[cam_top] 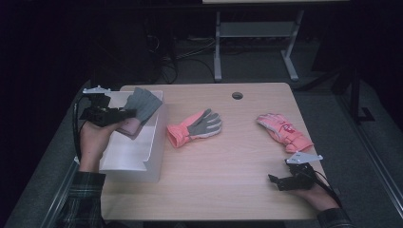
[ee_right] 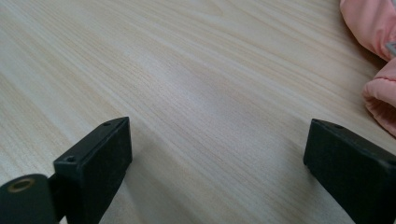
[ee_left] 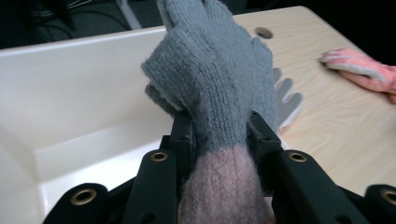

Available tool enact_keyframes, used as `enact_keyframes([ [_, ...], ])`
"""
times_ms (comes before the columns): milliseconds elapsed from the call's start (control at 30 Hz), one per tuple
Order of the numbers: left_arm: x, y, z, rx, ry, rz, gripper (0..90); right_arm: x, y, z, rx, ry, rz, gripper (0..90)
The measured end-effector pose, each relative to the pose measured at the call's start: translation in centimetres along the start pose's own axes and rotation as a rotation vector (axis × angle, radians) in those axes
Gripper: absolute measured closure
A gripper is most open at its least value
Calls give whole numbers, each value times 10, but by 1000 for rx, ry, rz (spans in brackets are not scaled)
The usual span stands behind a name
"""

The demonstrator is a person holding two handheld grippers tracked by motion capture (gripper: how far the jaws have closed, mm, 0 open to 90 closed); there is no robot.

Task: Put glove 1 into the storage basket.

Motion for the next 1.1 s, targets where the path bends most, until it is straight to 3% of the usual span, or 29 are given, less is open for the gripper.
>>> enact_keyframes([
  [367, -28, -23, -24, 48, -58, 83, 684, -1, 0, 0, -5, -2, 0, 62],
  [633, -46, -40, -42, 85, -96, 99, 683, -1, 0, 0, -4, -1, 0, 62],
  [967, -60, -44, -57, 73, -132, 116, 680, -1, 0, 1, -5, -1, 0, 62],
  [1100, -68, -46, -64, 67, -169, 122, 680, -1, 0, 1, -5, -1, 0, 62],
])
Point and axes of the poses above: each handheld gripper's, and its own axes: x roughly backward along the jaws, z roughly out of its top, y roughly to its right, the point moved 1 cm from there along -x, roughly forward along the jaws, and after that the axes turned 8 degrees about z, right-handed, at the moved point
